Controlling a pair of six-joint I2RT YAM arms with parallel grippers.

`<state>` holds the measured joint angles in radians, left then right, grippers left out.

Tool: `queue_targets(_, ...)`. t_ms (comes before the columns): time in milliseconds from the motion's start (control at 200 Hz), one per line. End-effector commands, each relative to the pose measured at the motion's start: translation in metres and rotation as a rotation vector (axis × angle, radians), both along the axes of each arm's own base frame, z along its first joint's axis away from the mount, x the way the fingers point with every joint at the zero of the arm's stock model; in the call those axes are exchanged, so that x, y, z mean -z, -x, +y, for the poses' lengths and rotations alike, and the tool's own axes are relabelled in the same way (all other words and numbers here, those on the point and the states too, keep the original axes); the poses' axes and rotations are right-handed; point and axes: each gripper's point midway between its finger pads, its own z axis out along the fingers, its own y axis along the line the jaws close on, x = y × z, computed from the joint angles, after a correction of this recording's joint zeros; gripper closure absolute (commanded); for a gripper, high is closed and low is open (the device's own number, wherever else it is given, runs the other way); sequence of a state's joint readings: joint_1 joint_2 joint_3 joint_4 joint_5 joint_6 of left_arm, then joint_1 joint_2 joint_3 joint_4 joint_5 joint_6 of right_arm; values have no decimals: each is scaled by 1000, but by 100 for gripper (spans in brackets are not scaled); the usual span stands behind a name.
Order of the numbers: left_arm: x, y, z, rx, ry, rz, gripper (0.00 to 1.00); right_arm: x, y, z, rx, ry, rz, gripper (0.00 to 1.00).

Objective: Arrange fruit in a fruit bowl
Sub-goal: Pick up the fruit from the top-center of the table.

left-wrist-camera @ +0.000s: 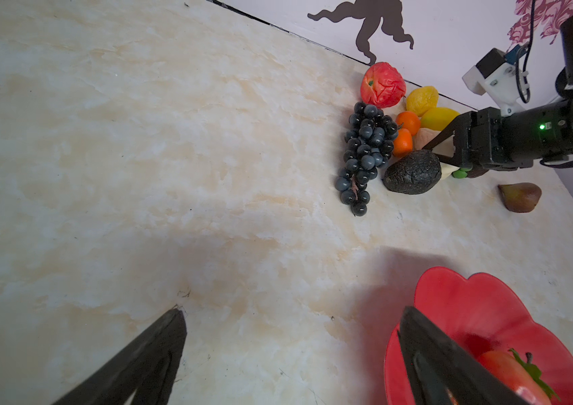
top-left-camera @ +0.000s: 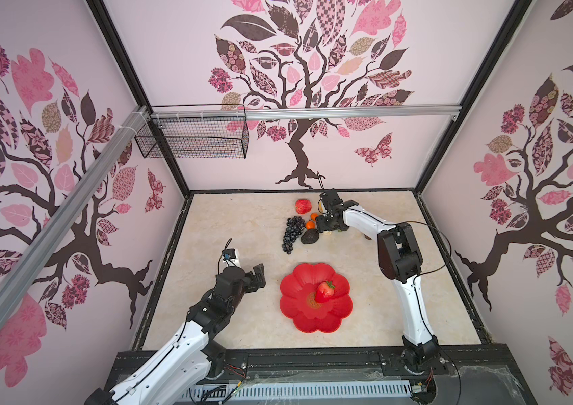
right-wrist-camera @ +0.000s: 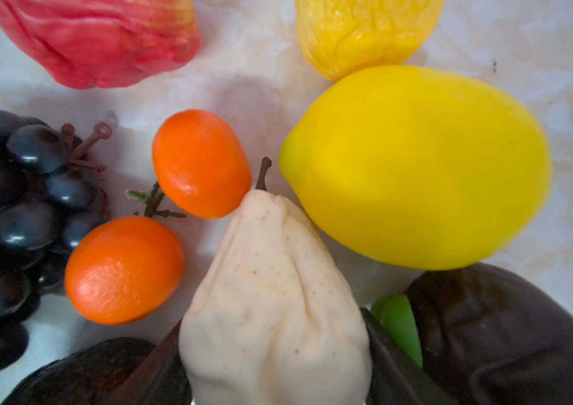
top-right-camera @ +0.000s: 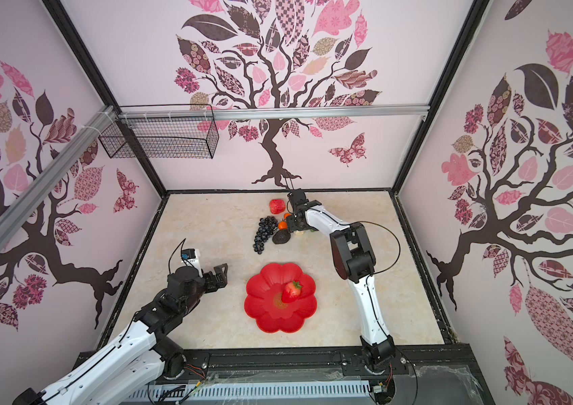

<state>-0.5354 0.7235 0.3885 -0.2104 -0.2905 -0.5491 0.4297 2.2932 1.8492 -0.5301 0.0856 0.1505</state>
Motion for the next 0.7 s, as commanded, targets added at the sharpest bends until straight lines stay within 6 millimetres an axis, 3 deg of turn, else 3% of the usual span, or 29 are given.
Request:
queue_targets(0,6,2,1,1,-6,-1,2,-24,10,-2,-6,-23,-21,32)
queue_targets(290,6,2,1,2,-5,0,2,-42,35,-7,-8,-47,-41,34)
queue_targets(505,7,1,-2,13,-3,9,2,-69,68,-13,-12,-89,-92,35)
queue_targets(695,6,1,-3,18,0,11,2,-79,100,-17,-16,-124,-119,37)
